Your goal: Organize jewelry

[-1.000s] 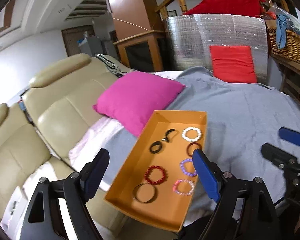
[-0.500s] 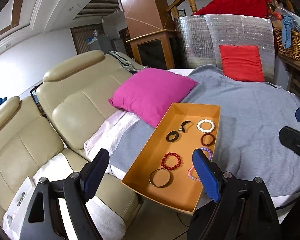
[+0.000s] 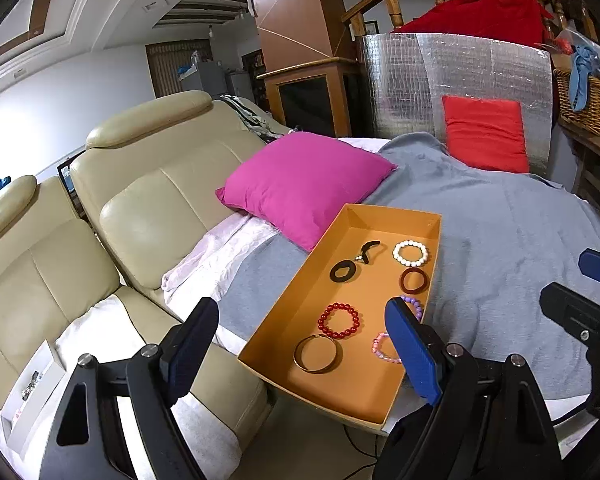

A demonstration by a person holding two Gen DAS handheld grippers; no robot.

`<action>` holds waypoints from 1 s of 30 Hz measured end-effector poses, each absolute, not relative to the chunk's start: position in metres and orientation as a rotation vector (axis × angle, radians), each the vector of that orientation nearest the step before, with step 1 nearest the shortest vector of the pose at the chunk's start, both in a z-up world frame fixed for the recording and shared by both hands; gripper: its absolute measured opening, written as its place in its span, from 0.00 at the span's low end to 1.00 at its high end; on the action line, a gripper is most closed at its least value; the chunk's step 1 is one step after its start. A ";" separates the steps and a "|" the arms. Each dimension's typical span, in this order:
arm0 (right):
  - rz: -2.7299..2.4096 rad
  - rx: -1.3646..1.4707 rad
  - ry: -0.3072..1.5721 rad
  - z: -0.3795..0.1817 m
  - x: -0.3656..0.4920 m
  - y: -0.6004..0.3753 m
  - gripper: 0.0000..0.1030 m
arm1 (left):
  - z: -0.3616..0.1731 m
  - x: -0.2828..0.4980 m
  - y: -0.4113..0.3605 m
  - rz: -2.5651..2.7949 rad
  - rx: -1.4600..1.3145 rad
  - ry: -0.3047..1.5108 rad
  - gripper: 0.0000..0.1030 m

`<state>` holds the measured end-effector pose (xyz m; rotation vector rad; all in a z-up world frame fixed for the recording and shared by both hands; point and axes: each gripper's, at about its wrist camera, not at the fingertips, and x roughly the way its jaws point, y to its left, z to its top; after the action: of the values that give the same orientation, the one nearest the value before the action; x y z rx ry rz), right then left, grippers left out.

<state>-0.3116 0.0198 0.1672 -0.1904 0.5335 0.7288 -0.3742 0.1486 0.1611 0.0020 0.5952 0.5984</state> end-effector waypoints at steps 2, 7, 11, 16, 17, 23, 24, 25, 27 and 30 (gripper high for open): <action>0.729 -0.197 0.531 0.167 -0.313 0.021 0.68 | 0.162 -0.375 0.147 0.595 0.003 0.593 0.83; 0.728 -0.211 0.511 0.167 -0.316 0.023 0.68 | 0.163 -0.376 0.145 0.584 0.002 0.591 0.83; 0.726 -0.203 0.522 0.167 -0.314 0.023 0.68 | 0.163 -0.374 0.144 0.581 0.005 0.595 0.83; 0.721 -0.194 0.533 0.167 -0.311 0.022 0.68 | 0.163 -0.374 0.143 0.581 0.005 0.596 0.83; 0.721 -0.194 0.533 0.167 -0.310 0.023 0.68 | 0.163 -0.374 0.143 0.583 0.006 0.596 0.83; 0.722 -0.204 0.530 0.167 -0.311 0.025 0.68 | 0.162 -0.374 0.146 0.584 0.003 0.598 0.83; 0.721 -0.206 0.529 0.167 -0.311 0.025 0.68 | 0.162 -0.374 0.146 0.584 0.002 0.599 0.83; 0.722 -0.207 0.529 0.167 -0.311 0.025 0.68 | 0.162 -0.374 0.146 0.586 0.002 0.599 0.83; 0.723 -0.207 0.531 0.167 -0.311 0.026 0.68 | 0.162 -0.373 0.147 0.586 0.000 0.599 0.83; 0.721 -0.207 0.530 0.167 -0.310 0.027 0.68 | 0.163 -0.373 0.149 0.586 -0.001 0.600 0.83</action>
<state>-0.3105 0.0266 0.1674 -0.2067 0.5302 0.7211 -0.3730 0.1486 0.1626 -0.0011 0.6003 0.5861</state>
